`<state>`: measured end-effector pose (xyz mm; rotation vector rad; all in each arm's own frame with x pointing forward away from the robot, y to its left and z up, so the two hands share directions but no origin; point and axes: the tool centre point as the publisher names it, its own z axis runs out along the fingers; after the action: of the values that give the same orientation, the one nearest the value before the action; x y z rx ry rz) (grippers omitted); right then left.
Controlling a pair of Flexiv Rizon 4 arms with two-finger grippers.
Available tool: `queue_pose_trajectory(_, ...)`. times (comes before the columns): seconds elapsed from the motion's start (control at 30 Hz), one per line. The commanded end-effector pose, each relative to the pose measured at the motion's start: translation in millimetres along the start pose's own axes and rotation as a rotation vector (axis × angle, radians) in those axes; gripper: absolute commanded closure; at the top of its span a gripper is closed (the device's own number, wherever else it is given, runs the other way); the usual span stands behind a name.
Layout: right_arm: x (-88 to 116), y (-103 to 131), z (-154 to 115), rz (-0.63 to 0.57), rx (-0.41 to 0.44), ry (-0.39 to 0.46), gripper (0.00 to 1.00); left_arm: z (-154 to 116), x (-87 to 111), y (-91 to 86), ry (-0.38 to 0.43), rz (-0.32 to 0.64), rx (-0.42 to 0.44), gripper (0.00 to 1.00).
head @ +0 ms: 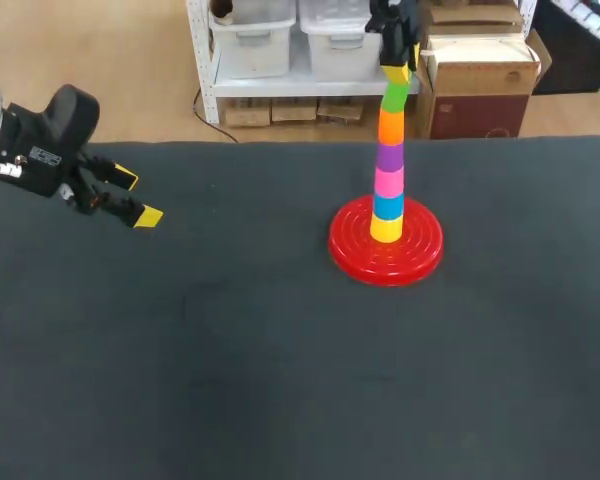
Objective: Pick up and stack the cylinders on the red base in this order: pink,purple,orange,green
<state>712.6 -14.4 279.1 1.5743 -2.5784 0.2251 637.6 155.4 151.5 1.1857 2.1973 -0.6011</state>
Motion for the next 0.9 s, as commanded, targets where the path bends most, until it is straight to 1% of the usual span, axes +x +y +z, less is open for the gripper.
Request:
queue_pose_trajectory(0.03, -2, 3, -9, -0.003, 0.005, 0.023, 1.00, 1, -1.0, 1.5, 0.006, 0.000, 0.002, 0.00)
queue_pose_trajectory(0.2, 0, 7, -10, -0.008, 0.010, 0.043, 1.00, 1, -1.0, 1.5, 0.006, 0.000, 0.002, 0.00)
queue_pose_trajectory(0.4, 2, 8, 3, -0.007, -0.007, 0.055, 1.00, 1, -1.0, 1.5, 0.006, 0.000, 0.002, 0.00)
queue_pose_trajectory(0.53, 8, 0, 7, 0.025, -0.008, 0.048, 1.00, 1, -1.0, 1.5, 0.006, 0.000, 0.002, 0.00)
queue_pose_trajectory(0.67, 9, -6, 3, 0.034, -0.002, 0.040, 1.00, 1, -1.0, 1.5, 0.006, 0.000, 0.002, 0.00)
queue_pose_trajectory(0.9, 1, -16, -2, 0.029, 0.009, 0.030, 1.00, 1, -1.0, 1.5, 0.006, 0.000, 0.002, 0.00)
